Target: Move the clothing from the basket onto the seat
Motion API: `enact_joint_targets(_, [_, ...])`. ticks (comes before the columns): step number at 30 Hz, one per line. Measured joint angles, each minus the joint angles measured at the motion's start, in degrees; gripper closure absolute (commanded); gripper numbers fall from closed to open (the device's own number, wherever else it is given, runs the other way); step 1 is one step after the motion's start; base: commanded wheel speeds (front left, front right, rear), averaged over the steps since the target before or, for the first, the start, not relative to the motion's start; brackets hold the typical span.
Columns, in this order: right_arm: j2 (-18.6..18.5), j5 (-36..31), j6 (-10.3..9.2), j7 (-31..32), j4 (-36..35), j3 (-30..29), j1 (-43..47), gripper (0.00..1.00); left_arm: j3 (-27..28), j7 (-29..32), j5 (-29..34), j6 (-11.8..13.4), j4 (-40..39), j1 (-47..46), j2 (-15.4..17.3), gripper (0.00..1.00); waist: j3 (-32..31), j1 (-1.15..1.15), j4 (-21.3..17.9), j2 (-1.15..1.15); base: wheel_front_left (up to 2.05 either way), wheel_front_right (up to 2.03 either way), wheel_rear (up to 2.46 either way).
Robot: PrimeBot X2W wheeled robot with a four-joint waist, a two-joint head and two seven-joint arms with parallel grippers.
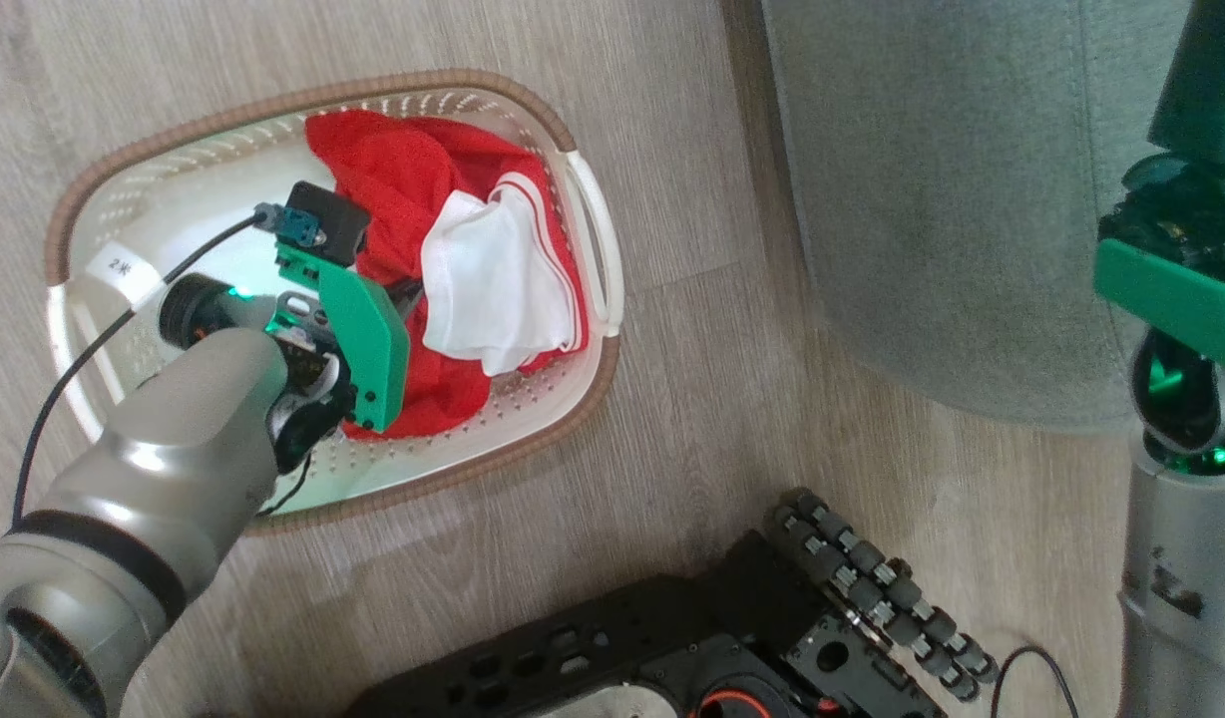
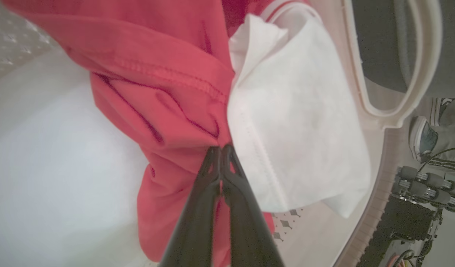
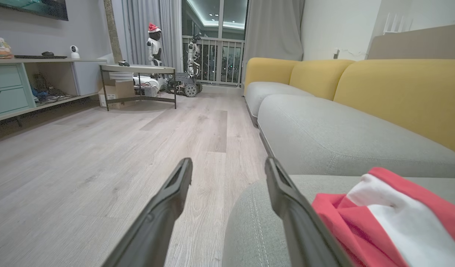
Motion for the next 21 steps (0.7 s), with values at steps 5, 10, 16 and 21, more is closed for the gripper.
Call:
enact_joint_targets(5, [0.0,0.0,0.00,-0.1,0.6,-0.3,0.0,0.00,-1.1,-1.7,-1.2,0.0,-0.5,0.0,-0.1,1.00,-2.1,0.00,0.5,0.00,0.00,0.00,0.00])
enact_joint_targets(10, [0.0,-0.1,0.00,-0.2,1.8,-0.6,0.1,0.00,-1.3,-4.0,-1.9,0.0,-1.7,0.4,-0.5,1.00,-5.1,0.00,1.4,0.00,0.00,0.00,0.00])
enact_joint_targets(16, [0.0,-0.9,0.00,-0.1,3.5,-0.8,0.9,0.00,-1.6,-7.4,-2.4,0.0,-4.0,3.8,-2.6,1.00,-10.6,0.00,3.2,0.00,0.00,0.00,0.00])
enact_joint_targets(21, [0.0,-1.7,0.00,1.1,4.7,-1.0,4.4,0.00,-1.8,-10.0,-2.2,0.0,-5.8,6.4,-3.9,1.00,-16.3,0.00,5.1,0.00,0.00,0.00,0.00])
